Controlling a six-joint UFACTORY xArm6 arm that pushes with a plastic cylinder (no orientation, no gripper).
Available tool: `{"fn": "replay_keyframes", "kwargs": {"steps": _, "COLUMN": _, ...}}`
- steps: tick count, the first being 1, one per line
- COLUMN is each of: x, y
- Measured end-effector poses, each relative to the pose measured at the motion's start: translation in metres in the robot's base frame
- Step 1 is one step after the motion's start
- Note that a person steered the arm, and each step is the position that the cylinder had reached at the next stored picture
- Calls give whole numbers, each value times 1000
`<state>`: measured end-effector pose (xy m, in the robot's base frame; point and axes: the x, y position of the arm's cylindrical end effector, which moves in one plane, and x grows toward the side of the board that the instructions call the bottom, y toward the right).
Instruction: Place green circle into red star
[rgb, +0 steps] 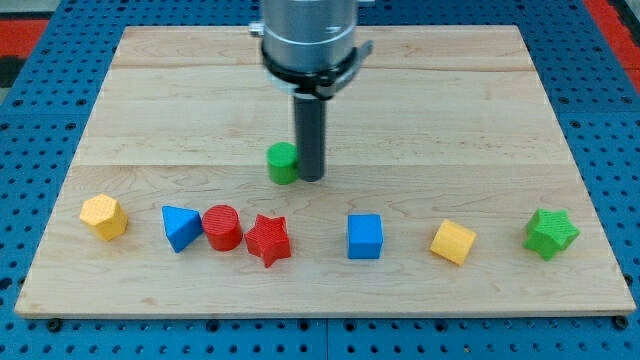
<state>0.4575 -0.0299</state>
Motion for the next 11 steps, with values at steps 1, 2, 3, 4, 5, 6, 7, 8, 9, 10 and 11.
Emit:
{"fn": "replay_keyframes", "kwargs": {"steps": 1, "x": -39, "y": -5}}
{"fn": "replay_keyframes", "kwargs": {"steps": 2, "x": -66, "y": -23}}
{"fn": "replay_keyframes", "kwargs": {"steps": 3, "x": -44, "y": -63}}
{"fn": "replay_keyframes", "kwargs": {"steps": 4, "x": -18, "y": -55}}
{"fn": "replay_keyframes", "kwargs": {"steps": 5, "x": 9, "y": -49}}
{"fn": "replay_keyframes", "kwargs": {"steps": 6, "x": 20, "y": -26}}
{"fn": "replay_keyframes", "kwargs": {"steps": 7, "x": 18, "y": -4}}
{"fn": "replay_keyframes", "kwargs": {"steps": 8, "x": -5, "y": 1}}
{"fn": "replay_keyframes", "kwargs": {"steps": 9, "x": 25, "y": 8}}
{"fn": "replay_keyframes", "kwargs": {"steps": 10, "x": 35, "y": 10}}
{"fn": "replay_keyframes", "kwargs": {"steps": 11, "x": 22, "y": 25}}
